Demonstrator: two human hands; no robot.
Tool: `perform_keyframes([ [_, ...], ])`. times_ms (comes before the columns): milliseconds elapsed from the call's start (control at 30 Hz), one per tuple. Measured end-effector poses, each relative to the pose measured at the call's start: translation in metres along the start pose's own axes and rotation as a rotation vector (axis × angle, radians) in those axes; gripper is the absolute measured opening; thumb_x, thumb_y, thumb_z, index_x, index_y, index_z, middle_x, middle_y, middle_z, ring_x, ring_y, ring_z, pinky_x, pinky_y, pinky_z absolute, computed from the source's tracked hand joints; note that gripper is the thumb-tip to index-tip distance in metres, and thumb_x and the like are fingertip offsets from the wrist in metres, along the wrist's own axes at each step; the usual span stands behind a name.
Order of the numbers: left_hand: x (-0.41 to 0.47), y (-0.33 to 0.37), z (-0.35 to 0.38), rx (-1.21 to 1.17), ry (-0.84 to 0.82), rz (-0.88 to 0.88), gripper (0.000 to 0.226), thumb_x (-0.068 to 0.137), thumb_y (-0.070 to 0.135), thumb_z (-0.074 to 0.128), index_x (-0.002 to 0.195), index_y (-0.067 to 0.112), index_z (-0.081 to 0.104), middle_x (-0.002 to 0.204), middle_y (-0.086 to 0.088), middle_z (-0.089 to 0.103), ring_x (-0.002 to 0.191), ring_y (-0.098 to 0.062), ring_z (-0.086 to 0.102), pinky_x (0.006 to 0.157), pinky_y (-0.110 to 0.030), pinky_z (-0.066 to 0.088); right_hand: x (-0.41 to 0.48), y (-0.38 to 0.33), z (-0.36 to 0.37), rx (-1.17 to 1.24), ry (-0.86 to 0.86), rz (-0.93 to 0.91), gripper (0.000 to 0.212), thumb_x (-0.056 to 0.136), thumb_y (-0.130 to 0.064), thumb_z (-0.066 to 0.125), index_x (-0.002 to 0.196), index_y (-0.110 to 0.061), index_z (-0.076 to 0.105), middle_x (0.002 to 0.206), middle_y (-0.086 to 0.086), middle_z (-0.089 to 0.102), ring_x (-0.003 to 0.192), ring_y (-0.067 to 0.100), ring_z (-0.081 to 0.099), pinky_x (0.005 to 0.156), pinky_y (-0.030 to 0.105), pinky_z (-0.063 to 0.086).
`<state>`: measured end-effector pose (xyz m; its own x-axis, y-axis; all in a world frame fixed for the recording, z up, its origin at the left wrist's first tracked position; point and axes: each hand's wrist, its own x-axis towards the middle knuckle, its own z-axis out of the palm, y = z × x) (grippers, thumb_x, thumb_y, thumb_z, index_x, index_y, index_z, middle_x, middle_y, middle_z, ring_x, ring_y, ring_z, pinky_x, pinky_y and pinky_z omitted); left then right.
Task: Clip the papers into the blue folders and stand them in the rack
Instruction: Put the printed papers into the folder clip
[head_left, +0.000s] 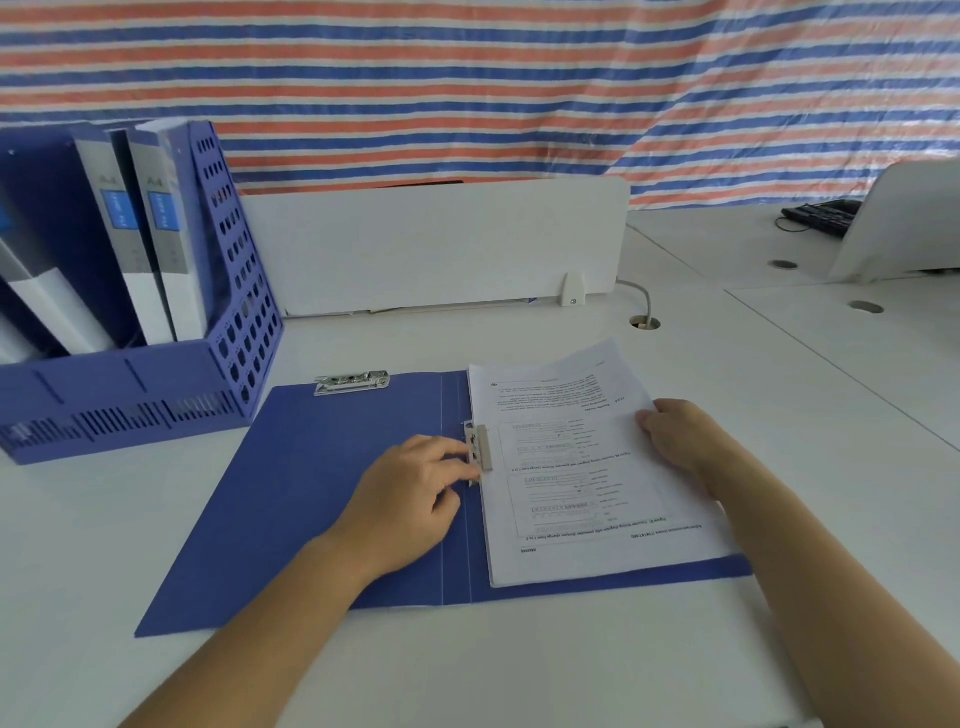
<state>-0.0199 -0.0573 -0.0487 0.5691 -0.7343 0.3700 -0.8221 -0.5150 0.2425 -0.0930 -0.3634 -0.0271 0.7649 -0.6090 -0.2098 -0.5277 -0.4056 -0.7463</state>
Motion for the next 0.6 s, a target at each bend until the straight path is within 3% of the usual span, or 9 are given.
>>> perform_keyframes([
  [100, -0.004, 0.002, 0.000, 0.196, -0.031, 0.045, 0.042, 0.082, 0.016, 0.054, 0.120, 0.031, 0.066, 0.130, -0.001, 0.059, 0.110, -0.019, 0.059, 0.082, -0.037, 0.051, 0.000, 0.001, 0.000, -0.004, 0.003, -0.002, 0.027, 0.097, -0.021, 0.044, 0.103, -0.005, 0.065, 0.106, 0.015, 0.067, 0.099, 0.033, 0.063, 0.093, 0.045, 0.052],
  [200, -0.005, 0.000, 0.006, 0.330, -0.017, 0.049, 0.046, 0.074, 0.013, 0.065, 0.116, 0.030, 0.068, 0.120, -0.007, 0.065, 0.096, -0.023, 0.066, 0.068, -0.039, 0.055, -0.001, 0.000, 0.000, -0.002, 0.013, -0.002, 0.027, 0.096, -0.019, 0.044, 0.101, -0.003, 0.064, 0.105, 0.017, 0.067, 0.098, 0.034, 0.063, 0.090, 0.042, 0.052],
  [300, -0.004, -0.003, 0.014, 0.327, 0.008, -0.012, 0.047, 0.077, 0.009, 0.065, 0.119, 0.030, 0.067, 0.114, -0.006, 0.068, 0.097, -0.024, 0.066, 0.071, -0.039, 0.053, -0.003, 0.000, -0.001, 0.021, 0.042, 0.005, 0.029, 0.096, -0.019, 0.044, 0.101, 0.002, 0.063, 0.105, 0.020, 0.066, 0.098, 0.036, 0.064, 0.084, 0.038, 0.051],
  [400, 0.001, -0.006, 0.016, 0.238, 0.050, -0.083, 0.045, 0.084, 0.011, 0.054, 0.122, 0.031, 0.064, 0.114, -0.004, 0.067, 0.103, -0.023, 0.064, 0.079, -0.038, 0.051, -0.007, -0.001, -0.002, 0.048, 0.108, -0.023, 0.035, 0.096, -0.030, 0.045, 0.093, 0.001, 0.062, 0.093, 0.019, 0.064, 0.085, 0.034, 0.060, 0.075, 0.037, 0.048],
  [467, 0.005, -0.006, 0.016, 0.205, 0.058, -0.103, 0.043, 0.087, 0.012, 0.053, 0.125, 0.032, 0.062, 0.118, -0.003, 0.066, 0.107, -0.022, 0.061, 0.083, -0.039, 0.048, -0.012, -0.004, -0.001, 0.020, 0.185, -0.063, 0.042, 0.098, -0.039, 0.045, 0.109, -0.003, 0.063, 0.098, 0.013, 0.060, 0.094, 0.032, 0.057, 0.077, 0.035, 0.041],
  [533, 0.011, -0.006, 0.018, 0.185, 0.070, -0.111, 0.042, 0.090, 0.013, 0.052, 0.127, 0.032, 0.061, 0.120, -0.002, 0.064, 0.110, -0.021, 0.059, 0.086, -0.038, 0.046, -0.017, -0.008, 0.003, -0.065, 0.268, -0.091, 0.058, 0.098, -0.045, 0.044, 0.138, -0.004, 0.046, 0.124, 0.014, 0.057, 0.119, 0.033, 0.051, 0.091, 0.038, 0.041],
  [600, 0.017, -0.008, 0.018, 0.179, 0.074, -0.132, 0.041, 0.091, 0.015, 0.050, 0.128, 0.029, 0.060, 0.120, -0.001, 0.063, 0.111, -0.020, 0.058, 0.087, -0.038, 0.045, -0.024, -0.011, 0.011, -0.253, 0.342, -0.174, 0.064, 0.097, -0.046, 0.044, 0.149, -0.010, 0.032, 0.143, 0.015, 0.044, 0.129, 0.035, 0.044, 0.100, 0.043, 0.039],
])
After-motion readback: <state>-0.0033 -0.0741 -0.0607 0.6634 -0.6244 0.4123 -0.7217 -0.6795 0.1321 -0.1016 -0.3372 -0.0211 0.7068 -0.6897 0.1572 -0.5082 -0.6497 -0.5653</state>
